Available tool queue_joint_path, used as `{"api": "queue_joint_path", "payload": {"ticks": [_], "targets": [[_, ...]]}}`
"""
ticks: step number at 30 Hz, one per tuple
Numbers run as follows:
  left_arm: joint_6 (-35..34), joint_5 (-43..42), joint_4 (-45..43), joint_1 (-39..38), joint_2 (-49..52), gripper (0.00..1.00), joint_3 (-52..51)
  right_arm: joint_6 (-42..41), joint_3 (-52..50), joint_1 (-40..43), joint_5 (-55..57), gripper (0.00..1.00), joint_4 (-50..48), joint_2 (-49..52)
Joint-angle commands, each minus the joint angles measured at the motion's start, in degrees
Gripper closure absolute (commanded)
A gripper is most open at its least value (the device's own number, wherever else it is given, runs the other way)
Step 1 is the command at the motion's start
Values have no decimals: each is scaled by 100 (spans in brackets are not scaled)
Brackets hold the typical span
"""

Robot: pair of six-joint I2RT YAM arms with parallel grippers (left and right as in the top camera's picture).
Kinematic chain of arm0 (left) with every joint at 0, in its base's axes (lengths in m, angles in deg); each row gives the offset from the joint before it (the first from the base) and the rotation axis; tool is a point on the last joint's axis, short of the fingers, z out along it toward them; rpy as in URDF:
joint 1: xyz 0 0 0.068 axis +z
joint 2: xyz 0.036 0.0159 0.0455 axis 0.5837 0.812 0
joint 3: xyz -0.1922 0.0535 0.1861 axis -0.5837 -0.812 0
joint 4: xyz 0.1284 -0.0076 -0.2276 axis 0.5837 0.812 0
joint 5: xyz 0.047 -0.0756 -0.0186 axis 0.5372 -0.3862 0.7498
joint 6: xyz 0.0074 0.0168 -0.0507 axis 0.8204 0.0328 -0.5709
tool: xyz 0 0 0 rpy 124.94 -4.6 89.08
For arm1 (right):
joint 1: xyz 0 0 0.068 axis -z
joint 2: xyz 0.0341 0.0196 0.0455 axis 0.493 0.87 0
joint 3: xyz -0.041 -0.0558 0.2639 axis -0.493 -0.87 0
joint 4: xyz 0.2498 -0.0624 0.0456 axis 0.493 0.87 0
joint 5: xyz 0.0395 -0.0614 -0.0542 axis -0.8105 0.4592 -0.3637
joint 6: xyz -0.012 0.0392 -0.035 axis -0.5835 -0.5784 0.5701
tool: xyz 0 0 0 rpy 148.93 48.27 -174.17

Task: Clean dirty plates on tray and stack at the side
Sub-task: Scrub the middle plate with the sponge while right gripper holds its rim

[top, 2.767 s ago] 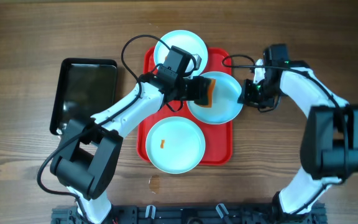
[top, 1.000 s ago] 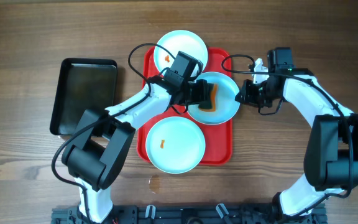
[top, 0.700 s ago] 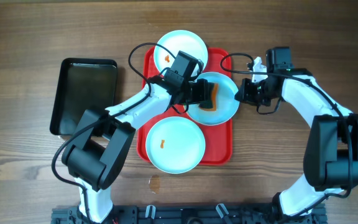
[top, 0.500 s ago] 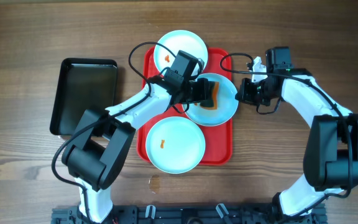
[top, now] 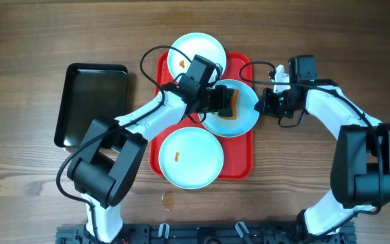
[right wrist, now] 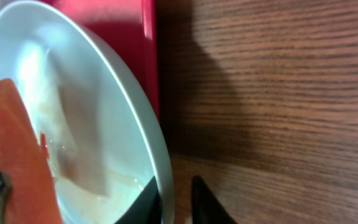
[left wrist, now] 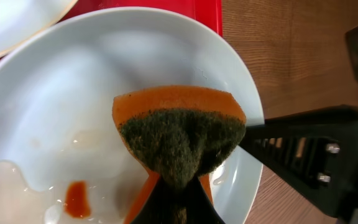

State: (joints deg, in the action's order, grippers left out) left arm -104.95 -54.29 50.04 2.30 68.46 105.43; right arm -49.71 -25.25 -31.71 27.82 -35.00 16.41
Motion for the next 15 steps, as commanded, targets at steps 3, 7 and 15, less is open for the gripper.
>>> {"api": "queue_joint_path", "payload": {"ticks": [3,7,15], "targets": [[-52,-116,-17,20,11,96,76,-116,-120,-28,-116,94,-140,-81],[-52,-116,-20,11,11,96,76,-153,-118,-26,-114,95,-157,-83],[13,323,-4,-129,66,96,76,-278,-116,-28,-116,95,-157,-103]]}}
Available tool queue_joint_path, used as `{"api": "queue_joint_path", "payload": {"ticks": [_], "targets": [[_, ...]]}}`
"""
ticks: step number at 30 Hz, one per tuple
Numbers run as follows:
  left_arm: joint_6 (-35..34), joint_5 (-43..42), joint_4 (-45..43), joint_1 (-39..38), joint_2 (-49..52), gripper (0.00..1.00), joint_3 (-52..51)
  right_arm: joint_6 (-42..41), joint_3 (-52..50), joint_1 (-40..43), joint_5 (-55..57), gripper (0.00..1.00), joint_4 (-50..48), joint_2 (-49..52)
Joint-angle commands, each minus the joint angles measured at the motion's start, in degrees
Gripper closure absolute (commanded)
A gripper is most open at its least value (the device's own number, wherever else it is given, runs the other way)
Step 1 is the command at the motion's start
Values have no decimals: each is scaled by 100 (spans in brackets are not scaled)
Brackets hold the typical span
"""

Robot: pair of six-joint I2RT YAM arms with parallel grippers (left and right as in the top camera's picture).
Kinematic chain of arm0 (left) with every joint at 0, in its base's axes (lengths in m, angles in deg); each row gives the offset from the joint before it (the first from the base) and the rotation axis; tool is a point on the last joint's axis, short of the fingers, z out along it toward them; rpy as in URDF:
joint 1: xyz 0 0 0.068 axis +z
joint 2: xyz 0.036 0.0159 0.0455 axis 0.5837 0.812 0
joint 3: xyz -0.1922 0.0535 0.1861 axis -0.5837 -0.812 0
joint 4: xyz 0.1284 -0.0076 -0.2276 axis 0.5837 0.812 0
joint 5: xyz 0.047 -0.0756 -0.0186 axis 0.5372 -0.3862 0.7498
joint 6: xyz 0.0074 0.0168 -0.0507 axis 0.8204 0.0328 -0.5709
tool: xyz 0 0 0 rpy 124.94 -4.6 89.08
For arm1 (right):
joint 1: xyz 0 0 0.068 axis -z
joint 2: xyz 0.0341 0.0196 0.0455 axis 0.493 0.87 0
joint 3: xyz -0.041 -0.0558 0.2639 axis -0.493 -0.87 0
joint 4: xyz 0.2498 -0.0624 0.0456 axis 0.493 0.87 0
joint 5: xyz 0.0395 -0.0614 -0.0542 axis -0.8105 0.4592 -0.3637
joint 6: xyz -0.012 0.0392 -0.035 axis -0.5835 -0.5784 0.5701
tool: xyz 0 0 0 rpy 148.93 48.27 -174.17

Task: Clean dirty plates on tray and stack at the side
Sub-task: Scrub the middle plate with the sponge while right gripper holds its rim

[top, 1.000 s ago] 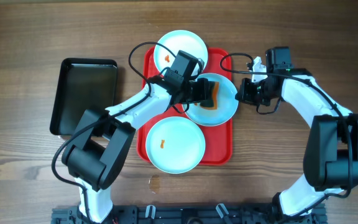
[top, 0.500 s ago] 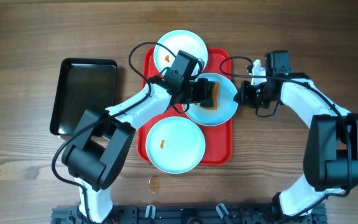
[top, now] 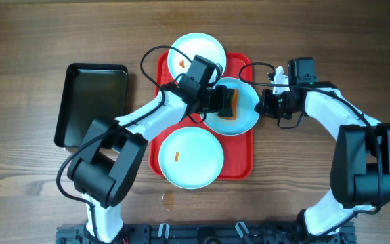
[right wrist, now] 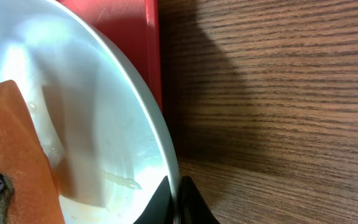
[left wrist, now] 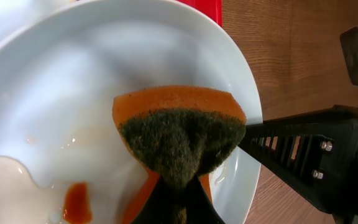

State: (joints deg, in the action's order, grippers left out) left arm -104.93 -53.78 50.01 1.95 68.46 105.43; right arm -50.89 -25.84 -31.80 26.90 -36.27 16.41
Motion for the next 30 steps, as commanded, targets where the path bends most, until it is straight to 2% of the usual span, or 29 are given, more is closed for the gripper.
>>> {"api": "queue_joint_path", "payload": {"ticks": [1,7,16,25,30], "targets": [[11,343,44,-98,101,96,76,-177,-57,-20,-28,95,-31,-105],[162,595,643,15,481,96,76,-181,-55,-20,-46,96,24,-105],[332,739,1043,540,748,96,76,-181,-55,-20,-46,96,87,-105],[903,1884,1486,619,748,96,79,-184,-57,-20,-44,96,120,-105],[896,2542,1836,400,704,96,210,-181,-57,-20,-42,96,122,-105]]}}
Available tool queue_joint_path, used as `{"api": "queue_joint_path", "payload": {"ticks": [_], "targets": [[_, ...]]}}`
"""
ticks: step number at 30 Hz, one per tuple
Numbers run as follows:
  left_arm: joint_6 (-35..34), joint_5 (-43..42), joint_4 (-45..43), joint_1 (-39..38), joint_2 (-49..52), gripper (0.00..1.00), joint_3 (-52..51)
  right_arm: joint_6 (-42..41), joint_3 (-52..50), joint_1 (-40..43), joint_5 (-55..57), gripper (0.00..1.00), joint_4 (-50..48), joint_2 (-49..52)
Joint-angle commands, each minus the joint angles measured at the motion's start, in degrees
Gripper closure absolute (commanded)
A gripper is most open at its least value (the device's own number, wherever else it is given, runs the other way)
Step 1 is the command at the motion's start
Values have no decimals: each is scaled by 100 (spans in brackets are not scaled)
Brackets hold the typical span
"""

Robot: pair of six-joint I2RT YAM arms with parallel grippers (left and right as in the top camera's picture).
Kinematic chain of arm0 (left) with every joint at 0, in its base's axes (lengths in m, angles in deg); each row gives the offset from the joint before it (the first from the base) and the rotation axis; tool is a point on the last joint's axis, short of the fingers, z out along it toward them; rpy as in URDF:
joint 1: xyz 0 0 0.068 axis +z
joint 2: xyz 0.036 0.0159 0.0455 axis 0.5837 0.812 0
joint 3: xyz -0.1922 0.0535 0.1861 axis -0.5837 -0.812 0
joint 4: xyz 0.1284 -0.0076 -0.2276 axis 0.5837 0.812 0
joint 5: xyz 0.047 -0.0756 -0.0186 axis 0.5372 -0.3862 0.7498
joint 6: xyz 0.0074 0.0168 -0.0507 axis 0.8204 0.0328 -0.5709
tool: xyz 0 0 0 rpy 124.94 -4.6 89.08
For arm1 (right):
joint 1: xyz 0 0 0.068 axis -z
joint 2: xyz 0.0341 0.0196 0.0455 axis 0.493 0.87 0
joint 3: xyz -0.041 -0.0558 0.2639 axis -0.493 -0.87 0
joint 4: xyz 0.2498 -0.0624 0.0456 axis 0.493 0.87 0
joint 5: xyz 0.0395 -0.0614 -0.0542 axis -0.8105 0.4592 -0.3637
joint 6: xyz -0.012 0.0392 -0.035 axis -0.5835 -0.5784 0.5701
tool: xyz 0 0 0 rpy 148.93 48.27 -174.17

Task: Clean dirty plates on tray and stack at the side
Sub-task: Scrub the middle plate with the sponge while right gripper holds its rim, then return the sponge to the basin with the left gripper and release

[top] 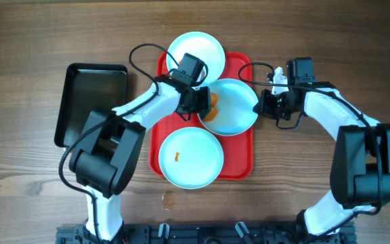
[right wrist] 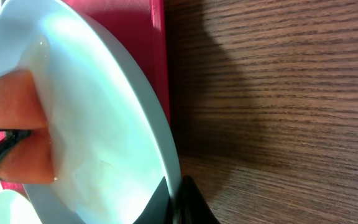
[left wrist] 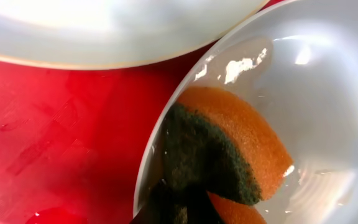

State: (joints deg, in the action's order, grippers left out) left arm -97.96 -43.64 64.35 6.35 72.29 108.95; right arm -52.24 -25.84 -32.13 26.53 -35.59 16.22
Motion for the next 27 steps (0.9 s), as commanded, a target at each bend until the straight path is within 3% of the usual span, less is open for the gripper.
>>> {"api": "queue_joint_path", "payload": {"ticks": [1,6,17,27], "targets": [[197,1631,501,-76,295,96,-79,-46,-57,13,-4,96,55,-85],[195,2094,964,-291,138,96,273,-48,-57,13,-4,96,55,-85],[-284,4035,1834,-728,-345,96,448,-48,-57,13,-4,96,83,-85],[-280,3934,2037,-468,-1346,96,448,-44,-57,13,-2,96,114,-87]]}}
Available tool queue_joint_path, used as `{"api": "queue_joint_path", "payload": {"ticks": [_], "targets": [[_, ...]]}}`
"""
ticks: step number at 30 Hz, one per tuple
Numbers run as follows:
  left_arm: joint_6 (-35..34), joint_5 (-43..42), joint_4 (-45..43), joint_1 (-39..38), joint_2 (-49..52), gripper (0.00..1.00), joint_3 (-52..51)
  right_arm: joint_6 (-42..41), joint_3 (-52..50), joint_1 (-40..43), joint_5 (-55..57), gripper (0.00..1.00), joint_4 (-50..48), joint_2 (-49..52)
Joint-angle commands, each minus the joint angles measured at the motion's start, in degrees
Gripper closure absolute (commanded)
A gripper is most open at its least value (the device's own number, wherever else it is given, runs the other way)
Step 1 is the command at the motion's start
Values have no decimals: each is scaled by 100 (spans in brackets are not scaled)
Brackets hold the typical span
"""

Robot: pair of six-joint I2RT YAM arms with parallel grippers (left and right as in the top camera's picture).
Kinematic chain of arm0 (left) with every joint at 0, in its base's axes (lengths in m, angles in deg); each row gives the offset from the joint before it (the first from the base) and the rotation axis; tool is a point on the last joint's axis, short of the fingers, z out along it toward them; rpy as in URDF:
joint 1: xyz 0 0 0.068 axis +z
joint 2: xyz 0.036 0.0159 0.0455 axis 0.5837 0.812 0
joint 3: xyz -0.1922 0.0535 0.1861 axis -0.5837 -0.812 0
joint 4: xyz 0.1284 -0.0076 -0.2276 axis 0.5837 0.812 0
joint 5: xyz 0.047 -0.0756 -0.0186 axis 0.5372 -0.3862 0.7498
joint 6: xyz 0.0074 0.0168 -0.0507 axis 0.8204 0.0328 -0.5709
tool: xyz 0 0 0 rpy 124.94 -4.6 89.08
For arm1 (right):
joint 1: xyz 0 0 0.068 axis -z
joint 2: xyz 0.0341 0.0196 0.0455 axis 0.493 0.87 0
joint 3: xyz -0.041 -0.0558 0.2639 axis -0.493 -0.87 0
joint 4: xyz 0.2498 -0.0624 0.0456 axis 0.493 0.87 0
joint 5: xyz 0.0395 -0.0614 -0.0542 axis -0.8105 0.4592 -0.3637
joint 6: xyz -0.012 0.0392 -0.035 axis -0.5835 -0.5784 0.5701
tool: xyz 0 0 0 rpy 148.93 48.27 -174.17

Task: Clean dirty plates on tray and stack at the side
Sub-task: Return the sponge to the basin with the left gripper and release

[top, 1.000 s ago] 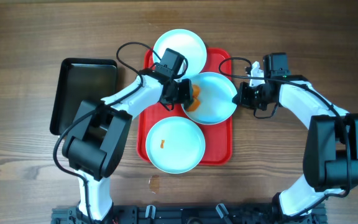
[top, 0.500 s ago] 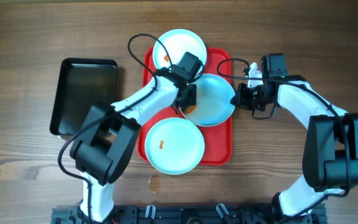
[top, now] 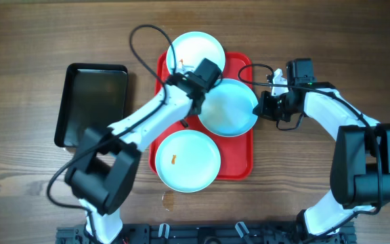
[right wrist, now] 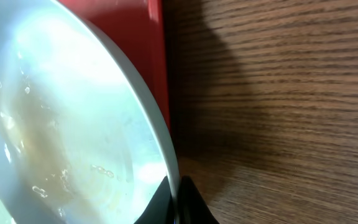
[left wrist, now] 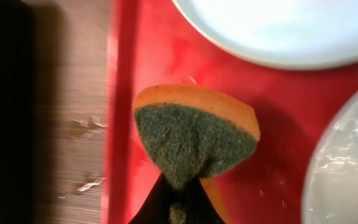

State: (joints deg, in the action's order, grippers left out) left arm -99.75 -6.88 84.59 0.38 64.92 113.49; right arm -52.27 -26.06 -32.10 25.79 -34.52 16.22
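My left gripper (left wrist: 179, 202) is shut on an orange sponge with a dark green scrub face (left wrist: 194, 134), held over the left strip of the red tray (left wrist: 126, 93). In the overhead view this gripper (top: 179, 84) sits between the top plate (top: 196, 49) and the middle plate (top: 229, 108), and the sponge is hidden there. My right gripper (right wrist: 176, 200) is shut on the middle plate's right rim (right wrist: 166, 155), tilting it; its surface looks wet and has no red stain. The top plate and the bottom plate (top: 189, 161) each carry a small orange stain.
A black rectangular tray (top: 92, 105) lies on the wooden table (top: 330, 41) left of the red tray (top: 246, 152). A small wet spot (top: 168, 198) marks the wood near the front edge. Both arms' cables loop over the top of the tray.
My left gripper has moved with the sponge from the middle plate's left edge to over the bare tray beside it. The right gripper still grips the plate's rim.
The sponge first pressed on the right half of the middle plate, with a red stain beside it, while my right gripper held the rim. Then the sponge stood at the plate's left edge. Now it is off the plate, which shows only wet streaks.
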Motion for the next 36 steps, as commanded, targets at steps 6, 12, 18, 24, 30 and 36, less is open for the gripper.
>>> {"api": "queue_joint_path", "payload": {"ticks": [6,12,18,24,30,36], "targets": [[-96,-343,116,514,-1014,96,-7,-22,-35,11,114,96,13,-190],[179,-1357,177,968,-1054,96,-7,24,-4,-13,745,96,238,-706],[531,-2094,245,1246,-1080,96,-7,85,79,-404,1930,96,691,-1508],[682,-2090,651,1847,-1567,96,-9,13,79,-957,2623,96,800,-1906],[981,-2090,1215,2758,-2288,96,-35,-188,85,-1121,3130,96,890,-1906],[1456,-1993,1327,3620,-2457,96,-293,-153,197,-1224,3438,96,1047,-1908]]}}
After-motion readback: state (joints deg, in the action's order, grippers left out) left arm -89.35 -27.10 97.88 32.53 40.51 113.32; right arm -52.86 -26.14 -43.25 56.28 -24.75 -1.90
